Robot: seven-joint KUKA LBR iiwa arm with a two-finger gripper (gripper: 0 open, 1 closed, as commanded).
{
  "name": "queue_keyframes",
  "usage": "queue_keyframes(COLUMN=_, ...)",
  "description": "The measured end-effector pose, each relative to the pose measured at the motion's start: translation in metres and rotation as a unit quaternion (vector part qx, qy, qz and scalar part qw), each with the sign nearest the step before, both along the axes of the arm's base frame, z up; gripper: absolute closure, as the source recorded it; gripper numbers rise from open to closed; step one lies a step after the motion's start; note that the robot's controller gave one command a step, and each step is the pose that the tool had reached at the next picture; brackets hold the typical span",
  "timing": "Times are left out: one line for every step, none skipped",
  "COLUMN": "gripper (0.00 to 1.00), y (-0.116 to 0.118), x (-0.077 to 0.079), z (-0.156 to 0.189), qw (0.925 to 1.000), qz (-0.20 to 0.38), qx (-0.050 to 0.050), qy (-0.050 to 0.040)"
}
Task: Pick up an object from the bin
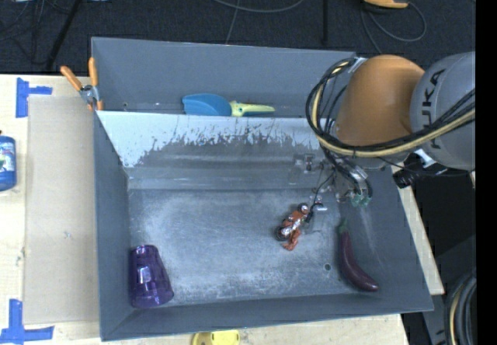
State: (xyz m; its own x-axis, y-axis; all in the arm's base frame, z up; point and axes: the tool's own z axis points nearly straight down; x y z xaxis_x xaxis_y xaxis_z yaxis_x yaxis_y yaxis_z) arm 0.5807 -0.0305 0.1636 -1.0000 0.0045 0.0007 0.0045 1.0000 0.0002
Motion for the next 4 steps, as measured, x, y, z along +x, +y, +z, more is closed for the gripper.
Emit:
queue_keyframes(gripper=0.0, y=-0.014, x=-0.02, z=-0.052, qw=0.9998, qz=-0.02, qx=0.0, qy=-0.0032)
queue_keyframes(gripper=1.0, y=-0.008, x=-0.004, z=-0.083, qw=0.9933, qz=-0.116, qx=0.0, qy=-0.0004)
queue_keyframes(gripper=1.0, y=-0.008, x=-0.004, z=-0.083, qw=0.9933, qz=-0.115, qx=0.0, qy=-0.0004)
queue_keyframes(gripper=1.0, y=-0.018, x=-0.018, z=0.084, qw=0.994, qz=-0.11, qx=0.0, qy=-0.0035)
